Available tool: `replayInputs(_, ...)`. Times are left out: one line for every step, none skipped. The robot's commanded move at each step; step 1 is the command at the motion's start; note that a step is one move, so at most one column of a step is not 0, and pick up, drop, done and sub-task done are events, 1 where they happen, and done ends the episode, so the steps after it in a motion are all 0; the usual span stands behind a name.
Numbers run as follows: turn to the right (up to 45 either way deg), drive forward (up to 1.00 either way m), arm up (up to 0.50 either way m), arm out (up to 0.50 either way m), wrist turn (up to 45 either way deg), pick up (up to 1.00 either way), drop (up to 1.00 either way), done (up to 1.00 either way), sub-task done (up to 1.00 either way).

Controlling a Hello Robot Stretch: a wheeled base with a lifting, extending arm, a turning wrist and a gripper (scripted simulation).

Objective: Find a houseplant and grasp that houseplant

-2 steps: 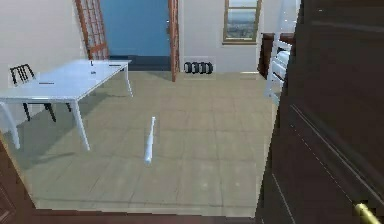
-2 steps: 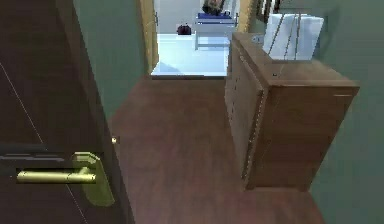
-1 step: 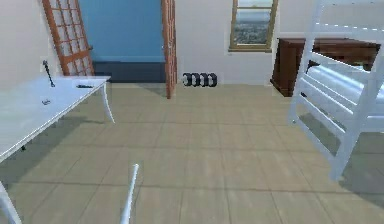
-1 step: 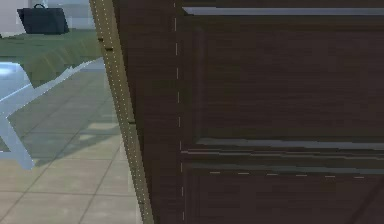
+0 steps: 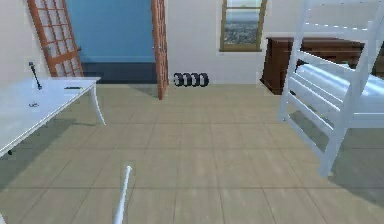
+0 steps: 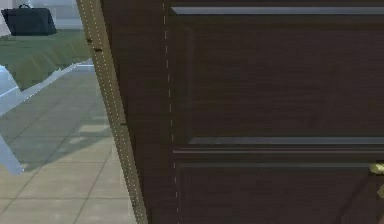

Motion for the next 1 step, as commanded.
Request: replayInputs(3.0, 0.00, 0.00, 0.00, 0.0, 0.00, 0.00, 0.00, 0.00)
